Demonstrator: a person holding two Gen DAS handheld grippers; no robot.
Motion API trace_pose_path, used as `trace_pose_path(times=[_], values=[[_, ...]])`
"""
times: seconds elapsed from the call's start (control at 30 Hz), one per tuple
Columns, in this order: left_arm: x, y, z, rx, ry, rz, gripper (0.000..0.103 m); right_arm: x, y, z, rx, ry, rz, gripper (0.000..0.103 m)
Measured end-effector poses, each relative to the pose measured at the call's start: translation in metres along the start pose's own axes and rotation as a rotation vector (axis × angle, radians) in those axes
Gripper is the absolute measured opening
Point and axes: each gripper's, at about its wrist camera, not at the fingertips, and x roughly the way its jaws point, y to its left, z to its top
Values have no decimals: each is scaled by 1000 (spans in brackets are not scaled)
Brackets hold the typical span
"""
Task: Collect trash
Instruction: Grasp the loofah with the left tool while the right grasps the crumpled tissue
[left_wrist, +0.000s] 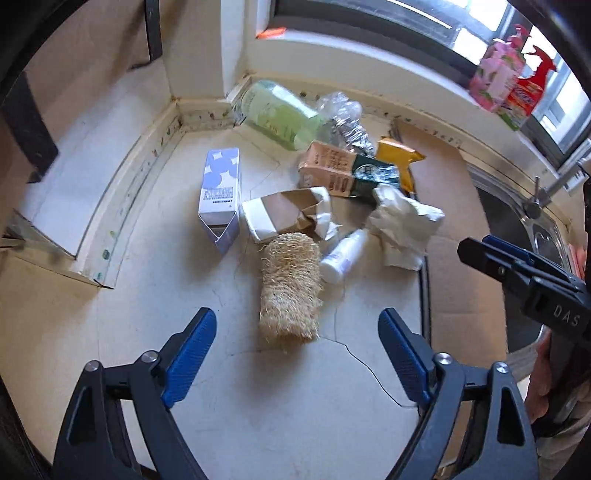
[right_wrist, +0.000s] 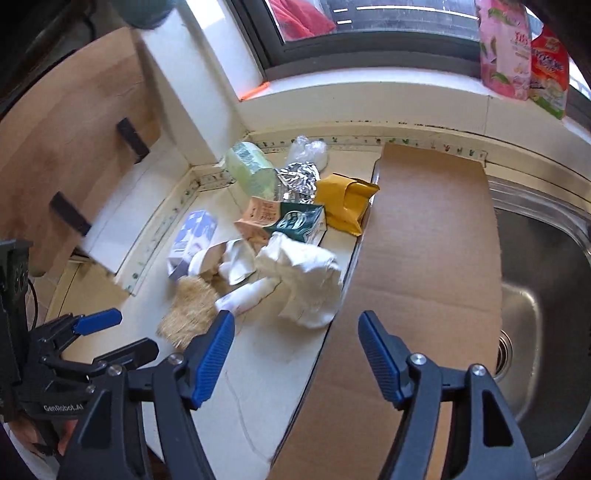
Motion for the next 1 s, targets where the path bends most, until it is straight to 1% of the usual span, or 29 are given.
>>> trace_pose_path(times=[0.1, 0.23, 0.33, 0.37, 0.4, 0.43, 0.5, 0.53, 0.57, 0.6, 0.63, 0.67, 0.7, 0.8, 1.0], values=[[23, 9, 8, -40, 50, -15, 79, 25, -7, 10, -4, 20, -12, 70], [42, 17, 12, -66, 83, -27, 79, 54, -15, 18, -14, 44, -16, 70], [55, 19, 16, -69, 105, -37, 77, 68, -14, 23, -35, 50, -13, 70], [58, 19, 17, -69, 112, -41, 74, 73, -14, 24, -43, 53, -14, 70], [61, 20, 17, -72, 120, -47, 67, 77, -13, 25, -46, 56, -13, 70], [64, 20, 18, -75, 127, -54, 64, 79, -13, 26, -47, 57, -10, 70], [70, 22, 19, -87, 143, -68, 49, 82, -13, 26, -47, 57, 6, 69], [74, 23, 19, -95, 153, -81, 45, 82, -13, 26, -49, 51, 13, 67], [74, 23, 18, -99, 158, -86, 40, 82, -11, 25, -56, 51, 32, 55], [76, 24, 18, -105, 158, -90, 39, 83, -10, 25, -59, 60, 46, 40], [76, 24, 17, -107, 151, -93, 38, 85, -9, 23, -56, 76, 60, 33], [75, 24, 16, -105, 145, -98, 35, 86, -9, 23, -52, 80, 67, 24], [74, 23, 17, -101, 141, -101, 33, 85, -9, 20, -42, 78, 73, 23], [69, 22, 16, -90, 125, -88, 30, 79, -7, 13, -30, 71, 84, 21], [44, 23, 5, -82, 98, -81, 28, 47, 8, -5, -66, 26, 82, 21]])
